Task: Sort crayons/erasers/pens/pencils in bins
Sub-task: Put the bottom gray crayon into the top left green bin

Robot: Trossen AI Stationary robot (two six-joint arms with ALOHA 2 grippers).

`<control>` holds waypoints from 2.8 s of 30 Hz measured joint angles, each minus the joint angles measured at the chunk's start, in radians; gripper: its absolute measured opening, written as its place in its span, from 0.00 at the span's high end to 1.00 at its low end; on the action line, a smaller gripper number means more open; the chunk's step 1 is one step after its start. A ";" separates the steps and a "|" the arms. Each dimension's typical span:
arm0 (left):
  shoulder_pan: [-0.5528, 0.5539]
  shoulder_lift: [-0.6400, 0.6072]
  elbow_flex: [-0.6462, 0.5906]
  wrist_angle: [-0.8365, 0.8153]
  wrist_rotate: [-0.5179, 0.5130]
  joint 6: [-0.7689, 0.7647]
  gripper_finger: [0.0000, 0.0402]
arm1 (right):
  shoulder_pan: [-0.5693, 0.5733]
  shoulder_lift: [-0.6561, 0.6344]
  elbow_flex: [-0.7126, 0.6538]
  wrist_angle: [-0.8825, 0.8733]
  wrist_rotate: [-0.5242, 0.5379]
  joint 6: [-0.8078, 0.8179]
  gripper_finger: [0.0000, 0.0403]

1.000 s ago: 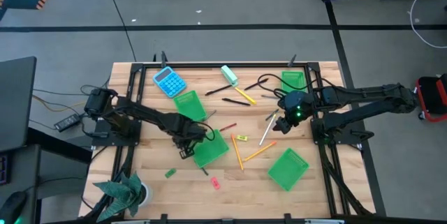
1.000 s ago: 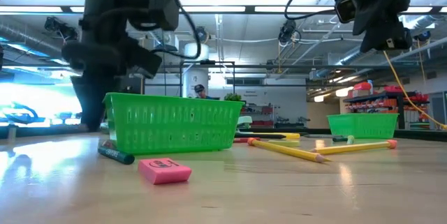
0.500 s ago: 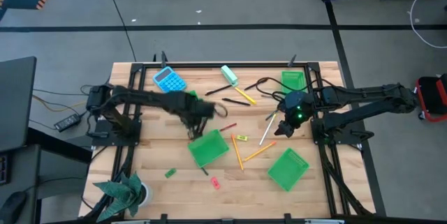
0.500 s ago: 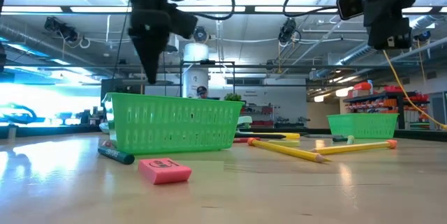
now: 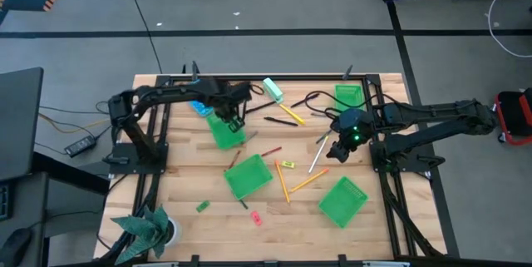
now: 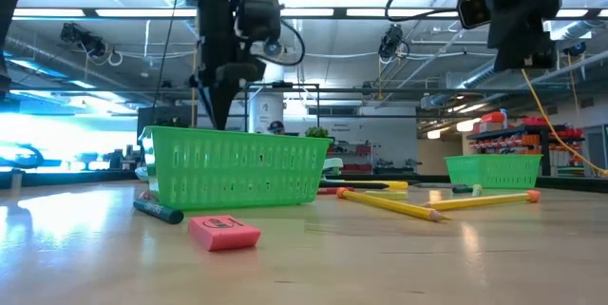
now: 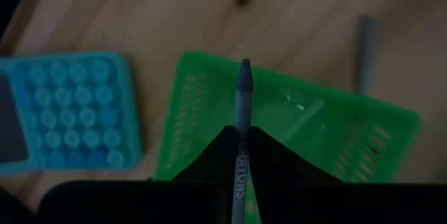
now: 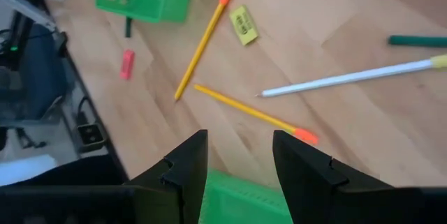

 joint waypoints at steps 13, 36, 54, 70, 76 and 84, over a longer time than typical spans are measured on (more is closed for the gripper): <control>-0.003 0.011 -0.139 0.026 0.050 0.079 0.87 | 0.001 0.000 0.000 -0.037 0.063 0.089 0.58; -0.027 0.006 -0.006 0.022 0.138 0.099 0.92 | 0.001 0.000 0.000 -0.036 0.132 0.107 0.58; -0.119 0.103 0.186 0.150 0.173 0.015 0.86 | -0.067 0.000 0.000 0.110 0.300 0.089 0.58; -0.128 0.380 0.368 0.025 0.186 0.029 0.49 | -0.108 0.000 0.000 0.104 0.307 0.076 0.58; -0.128 0.438 0.380 -0.033 0.157 0.038 0.45 | -0.108 0.000 0.000 0.103 0.307 0.085 0.58; -0.129 0.443 0.380 -0.036 0.148 0.061 0.49 | -0.108 0.000 0.000 0.103 0.307 0.101 0.58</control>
